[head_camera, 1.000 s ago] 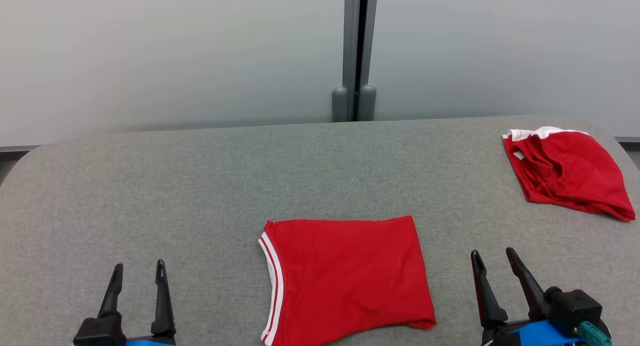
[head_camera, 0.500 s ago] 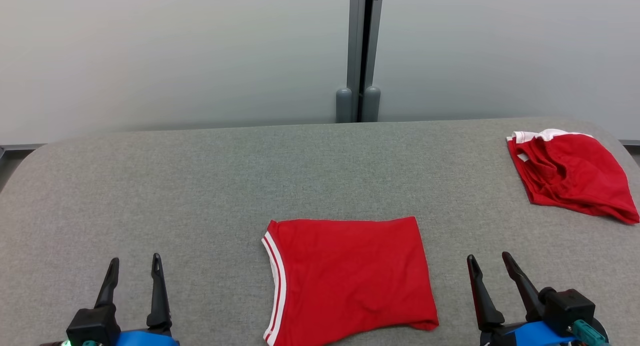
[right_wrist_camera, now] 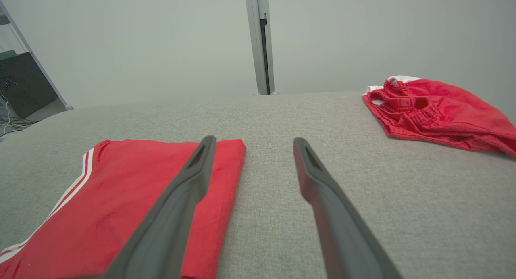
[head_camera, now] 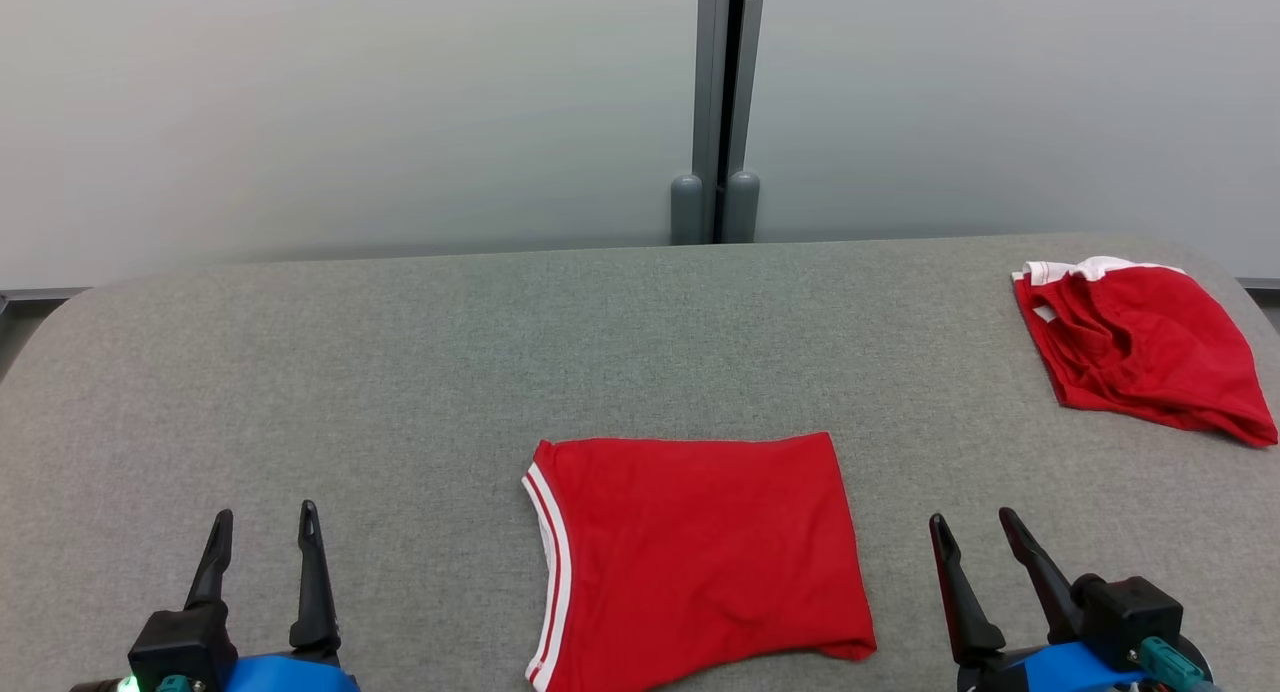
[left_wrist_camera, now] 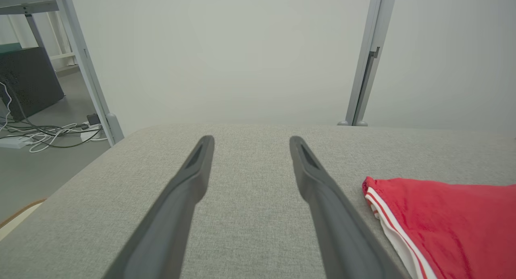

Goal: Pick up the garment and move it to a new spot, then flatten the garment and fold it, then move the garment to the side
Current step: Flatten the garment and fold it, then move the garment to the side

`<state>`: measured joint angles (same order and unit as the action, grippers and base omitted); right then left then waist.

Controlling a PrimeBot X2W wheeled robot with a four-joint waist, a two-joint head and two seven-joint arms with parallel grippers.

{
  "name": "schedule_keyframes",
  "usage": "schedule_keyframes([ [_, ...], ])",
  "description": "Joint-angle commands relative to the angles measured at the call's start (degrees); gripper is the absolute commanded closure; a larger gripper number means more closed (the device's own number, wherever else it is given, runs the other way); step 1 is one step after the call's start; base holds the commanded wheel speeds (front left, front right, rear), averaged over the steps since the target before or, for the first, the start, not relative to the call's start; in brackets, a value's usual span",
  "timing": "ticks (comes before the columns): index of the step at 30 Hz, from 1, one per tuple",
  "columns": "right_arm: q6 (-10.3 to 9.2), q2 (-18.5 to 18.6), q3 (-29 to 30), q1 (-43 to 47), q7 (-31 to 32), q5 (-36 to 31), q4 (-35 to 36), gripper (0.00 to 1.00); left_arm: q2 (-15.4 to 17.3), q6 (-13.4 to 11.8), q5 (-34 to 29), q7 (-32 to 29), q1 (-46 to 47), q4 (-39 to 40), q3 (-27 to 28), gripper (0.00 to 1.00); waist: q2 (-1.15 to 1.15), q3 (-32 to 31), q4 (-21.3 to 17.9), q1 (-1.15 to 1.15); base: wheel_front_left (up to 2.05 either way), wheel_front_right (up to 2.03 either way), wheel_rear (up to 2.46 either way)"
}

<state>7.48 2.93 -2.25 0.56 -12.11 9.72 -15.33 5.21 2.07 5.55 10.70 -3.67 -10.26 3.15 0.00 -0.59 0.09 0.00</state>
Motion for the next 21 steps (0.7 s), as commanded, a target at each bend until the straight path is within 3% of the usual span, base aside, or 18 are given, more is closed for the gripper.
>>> schedule_keyframes([
  [1,0.03,-0.04,0.04,0.36,0.25,-0.09,-0.08,0.00,0.36,-0.08,0.22,-0.14,-0.47,0.12,-0.03,0.00,0.00,-0.01,0.00,0.00,0.00,0.00,0.00],
  [6,0.03,-0.04,-0.33,0.15,1.06,0.05,-0.72,0.00,0.62,-0.47,0.40,-0.49,-0.63,0.40,-0.25,0.00,0.00,-0.04,0.16,0.00,0.00,0.00,0.00],
  [14,0.03,-0.01,-1.46,-7.36,2.31,-1.12,-0.86,0.00,0.80,-0.91,0.53,-0.16,0.60,-0.23,-0.75,0.00,0.00,0.65,0.87,0.00,0.00,0.00,0.00],
  [21,0.03,-0.01,-2.32,-14.89,4.81,-1.12,-8.06,0.00,1.09,-1.08,0.68,0.02,2.18,-0.50,-1.19,0.00,0.00,2.24,2.50,0.00,0.00,0.00,0.00],
])
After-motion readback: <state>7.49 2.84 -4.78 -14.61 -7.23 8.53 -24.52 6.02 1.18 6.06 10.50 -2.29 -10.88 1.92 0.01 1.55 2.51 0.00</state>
